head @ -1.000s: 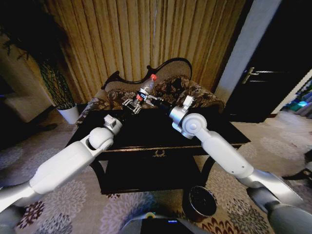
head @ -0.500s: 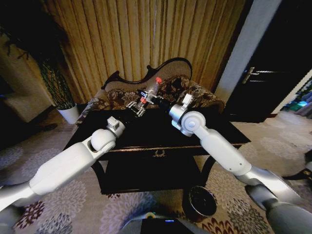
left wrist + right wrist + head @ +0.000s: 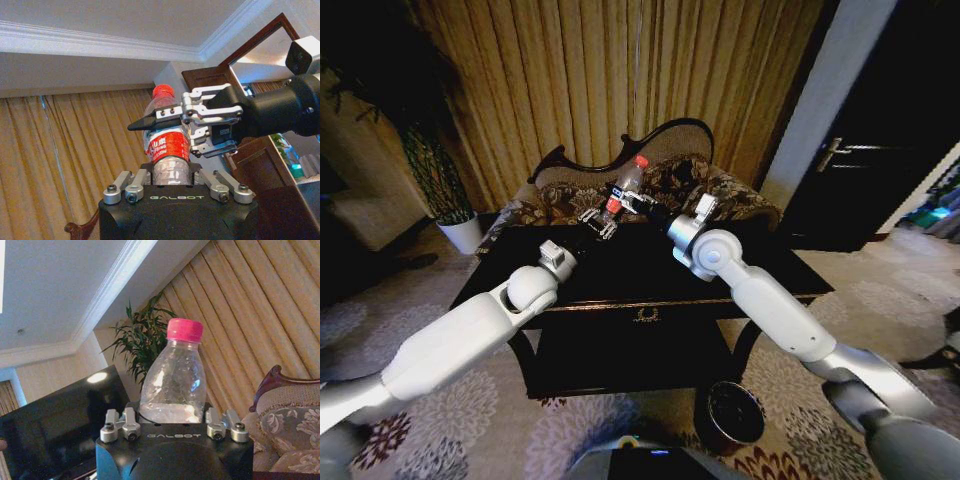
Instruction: Move to the front of the table and place the trash on the table into the trash bin.
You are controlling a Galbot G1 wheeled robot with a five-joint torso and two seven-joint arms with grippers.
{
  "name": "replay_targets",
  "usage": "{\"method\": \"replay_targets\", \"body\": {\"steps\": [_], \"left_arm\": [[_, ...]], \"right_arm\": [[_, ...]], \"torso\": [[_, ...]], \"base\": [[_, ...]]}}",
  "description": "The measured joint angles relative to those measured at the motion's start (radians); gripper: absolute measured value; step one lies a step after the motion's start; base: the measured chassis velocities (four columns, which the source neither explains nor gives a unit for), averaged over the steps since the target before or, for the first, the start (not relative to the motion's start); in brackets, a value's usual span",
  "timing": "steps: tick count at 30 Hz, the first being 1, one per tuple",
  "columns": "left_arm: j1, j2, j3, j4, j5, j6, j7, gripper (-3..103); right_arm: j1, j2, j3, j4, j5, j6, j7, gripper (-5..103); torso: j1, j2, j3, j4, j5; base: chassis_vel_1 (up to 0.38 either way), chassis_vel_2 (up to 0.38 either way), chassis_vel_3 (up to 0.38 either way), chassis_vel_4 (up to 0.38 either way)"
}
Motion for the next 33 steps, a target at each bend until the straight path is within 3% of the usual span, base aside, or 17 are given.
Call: {"method": "replay_targets", "body": {"steps": [8, 12, 16, 18, 19, 20, 22, 26, 28, 29, 30, 33], "left_arm": [[0.004, -0.004, 0.002, -0.002, 0.001, 0.002, -0.020, 32], [0.011, -0.003, -0.005, -0.006, 0.005, 0.009, -0.020, 30], [0.022, -0.002, -0.012, -0.011, 0.010, 0.018, -0.024, 52], [0.024, -0.002, -0.013, -0.012, 0.012, 0.018, -0.026, 52], [0.026, 0.000, -0.015, -0.011, 0.013, 0.022, -0.029, 62], [0.026, 0.000, -0.015, -0.011, 0.013, 0.022, -0.029, 62], [0.029, 0.003, -0.019, -0.014, 0.012, 0.024, -0.033, 74], [0.039, 0.008, -0.033, -0.022, 0.011, 0.027, -0.024, 84], [0.040, 0.008, -0.035, -0.023, 0.011, 0.028, -0.021, 84], [0.052, 0.014, -0.048, -0.033, 0.010, 0.030, -0.002, 94], [0.058, 0.016, -0.054, -0.038, 0.007, 0.030, 0.000, 98], [0.068, 0.021, -0.063, -0.049, 0.000, 0.030, 0.002, 100]], "right_arm": [[0.001, -0.002, 0.000, -0.001, -0.002, 0.000, -0.001, 36], [-0.001, -0.004, 0.000, 0.002, -0.002, 0.000, -0.001, 36], [-0.004, -0.005, 0.002, 0.003, -0.001, 0.000, -0.002, 32], [-0.005, -0.005, 0.002, 0.004, -0.001, 0.000, -0.003, 29], [-0.006, -0.006, 0.004, 0.006, 0.000, 0.001, -0.003, 27], [-0.006, -0.006, 0.004, 0.006, 0.000, 0.001, -0.003, 27], [-0.006, -0.006, 0.006, 0.006, 0.001, 0.002, -0.003, 25], [-0.009, -0.006, 0.010, 0.007, 0.000, 0.003, -0.001, 25], [-0.009, -0.006, 0.011, 0.007, 0.000, 0.003, -0.001, 25], [-0.013, -0.009, 0.015, 0.012, 0.000, 0.003, 0.009, 25], [-0.017, -0.012, 0.019, 0.015, 0.000, 0.004, 0.014, 25], [-0.026, -0.018, 0.027, 0.018, -0.001, 0.005, 0.019, 25]], "torso": [[0.000, 0.000, 0.000, 0.0000, 0.0000], [0.000, 0.000, 0.000, 0.0000, 0.0000], [0.000, 0.000, 0.000, 0.0000, 0.0000], [0.000, 0.000, 0.000, 0.0000, 0.0000], [0.000, 0.000, 0.000, -0.0001, 0.0000], [0.000, 0.000, 0.000, -0.0001, 0.0000], [0.000, 0.000, 0.000, 0.0000, 0.0000], [0.000, 0.000, 0.000, -0.0001, -0.0001], [0.000, 0.000, 0.000, 0.0000, 0.0000], [0.000, 0.000, 0.000, 0.0001, 0.0000], [0.000, 0.000, 0.000, 0.0000, 0.0000], [0.000, 0.000, 0.000, 0.0000, 0.0000]], "base": [[0.000, 0.000, 0.000, 0.000], [0.000, 0.000, 0.000, 0.000], [0.000, 0.000, 0.000, 0.000], [0.000, 0.000, 0.000, 0.000], [0.000, 0.000, 0.000, 0.000], [0.000, 0.000, 0.000, 0.000], [0.000, 0.000, 0.000, 0.000], [0.000, 0.000, 0.000, 0.000], [0.000, 0.000, 0.000, 0.000], [0.000, 0.000, 0.000, 0.000], [0.000, 0.000, 0.000, 0.000], [0.000, 0.000, 0.000, 0.000]]}}
